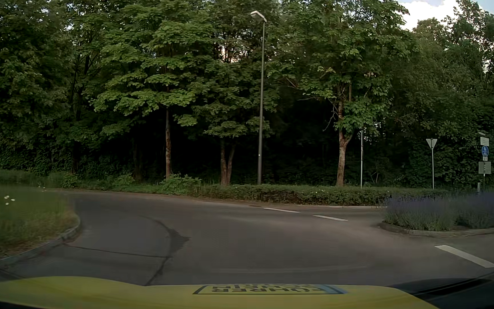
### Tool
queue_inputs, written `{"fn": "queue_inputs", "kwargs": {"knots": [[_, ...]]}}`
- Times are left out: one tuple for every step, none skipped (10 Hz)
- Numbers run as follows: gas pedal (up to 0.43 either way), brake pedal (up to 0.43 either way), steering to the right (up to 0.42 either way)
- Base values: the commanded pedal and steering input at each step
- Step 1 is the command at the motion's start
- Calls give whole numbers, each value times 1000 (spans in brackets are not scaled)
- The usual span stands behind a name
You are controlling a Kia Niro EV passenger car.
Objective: Follow the waypoints while adhering to traffic rules and regulations
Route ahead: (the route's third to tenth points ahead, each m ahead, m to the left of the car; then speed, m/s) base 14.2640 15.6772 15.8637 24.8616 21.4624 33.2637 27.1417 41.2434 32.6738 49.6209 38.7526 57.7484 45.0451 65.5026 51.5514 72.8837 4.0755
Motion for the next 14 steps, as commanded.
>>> {"fn": "queue_inputs", "kwargs": {"knots": [[67,0,40],[67,0,-28],[28,0,-77],[20,0,-119],[20,0,-168],[20,0,-200],[20,0,-211],[8,0,-224],[8,0,-244],[8,0,-259],[0,0,-291],[0,0,-329],[0,0,-368],[0,0,-384]]}}
